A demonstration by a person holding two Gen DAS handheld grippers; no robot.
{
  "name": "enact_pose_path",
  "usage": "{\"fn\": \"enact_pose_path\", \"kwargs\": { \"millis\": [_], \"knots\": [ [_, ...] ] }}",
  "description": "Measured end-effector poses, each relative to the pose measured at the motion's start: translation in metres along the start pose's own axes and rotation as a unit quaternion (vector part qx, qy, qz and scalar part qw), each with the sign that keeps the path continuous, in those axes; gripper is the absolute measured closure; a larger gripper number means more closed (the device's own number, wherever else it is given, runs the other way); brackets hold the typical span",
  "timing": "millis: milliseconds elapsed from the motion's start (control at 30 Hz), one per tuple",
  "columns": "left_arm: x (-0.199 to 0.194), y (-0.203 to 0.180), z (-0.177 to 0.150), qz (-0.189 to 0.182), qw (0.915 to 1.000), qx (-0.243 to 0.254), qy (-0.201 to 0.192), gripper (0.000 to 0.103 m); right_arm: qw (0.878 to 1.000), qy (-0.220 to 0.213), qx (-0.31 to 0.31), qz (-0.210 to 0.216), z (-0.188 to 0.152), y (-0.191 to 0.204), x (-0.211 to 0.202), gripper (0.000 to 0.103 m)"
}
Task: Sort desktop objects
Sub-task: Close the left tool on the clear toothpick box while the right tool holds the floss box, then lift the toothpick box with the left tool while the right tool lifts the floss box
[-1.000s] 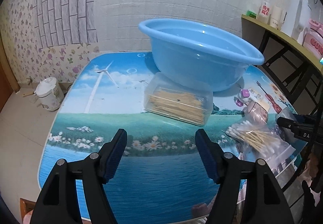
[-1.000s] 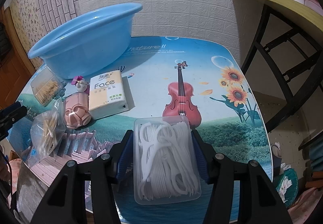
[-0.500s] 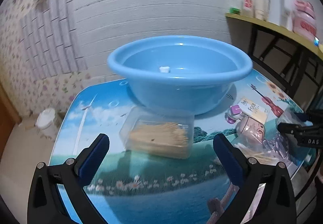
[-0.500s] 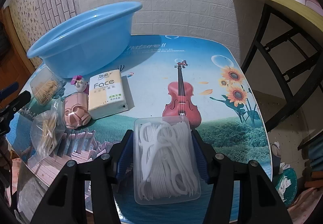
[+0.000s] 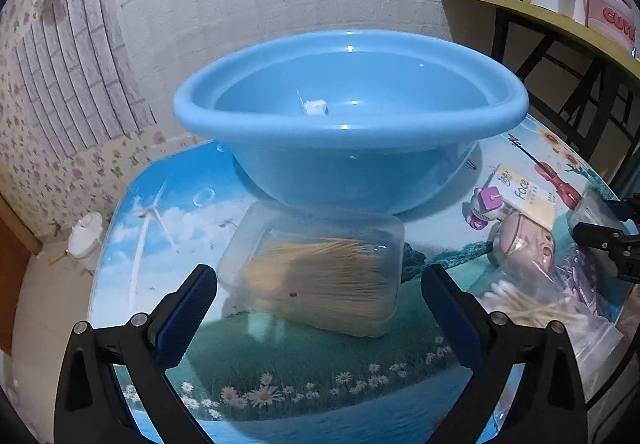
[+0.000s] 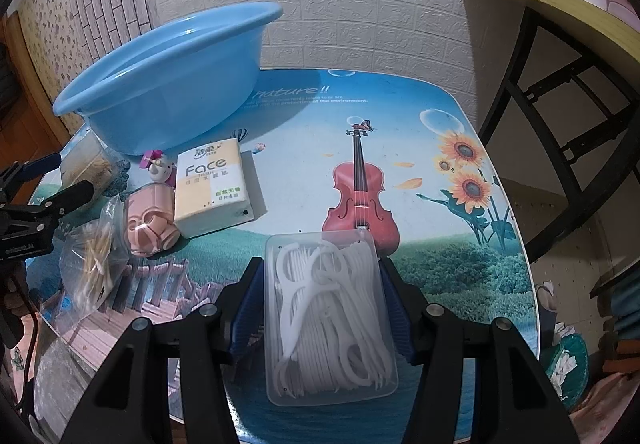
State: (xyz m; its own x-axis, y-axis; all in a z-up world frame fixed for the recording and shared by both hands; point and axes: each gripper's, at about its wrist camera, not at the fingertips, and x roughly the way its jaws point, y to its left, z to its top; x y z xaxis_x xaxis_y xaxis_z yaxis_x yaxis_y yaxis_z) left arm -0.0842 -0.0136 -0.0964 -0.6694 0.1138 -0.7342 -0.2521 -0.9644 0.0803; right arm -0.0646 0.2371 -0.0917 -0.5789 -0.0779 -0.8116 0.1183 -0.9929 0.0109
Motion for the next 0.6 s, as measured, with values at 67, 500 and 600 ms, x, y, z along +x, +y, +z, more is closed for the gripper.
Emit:
{"fn": "enact_pose_path", "kwargs": {
  "millis": [67, 500, 600],
  "knots": [
    [0.003, 0.001, -0.001, 0.011, 0.9999, -0.004, 0.005, 0.01, 1.0, -0.001, 0.0, 0.0, 0.0, 0.0, 0.0, 0.046],
    [0.01, 0.003, -0.007, -0.005, 0.9989, -0.037, 0.029, 0.032, 1.0, 0.004, -0.001, 0.001, -0.001, 0.005, -0.001, 0.046],
    [0.0, 0.005, -0.003, -0.005, 0.9996, -0.027, 0.004, 0.002, 1.0, 0.005, -0.001, 0.002, -0.004, 0.005, -0.003, 0.046]
  ]
}}
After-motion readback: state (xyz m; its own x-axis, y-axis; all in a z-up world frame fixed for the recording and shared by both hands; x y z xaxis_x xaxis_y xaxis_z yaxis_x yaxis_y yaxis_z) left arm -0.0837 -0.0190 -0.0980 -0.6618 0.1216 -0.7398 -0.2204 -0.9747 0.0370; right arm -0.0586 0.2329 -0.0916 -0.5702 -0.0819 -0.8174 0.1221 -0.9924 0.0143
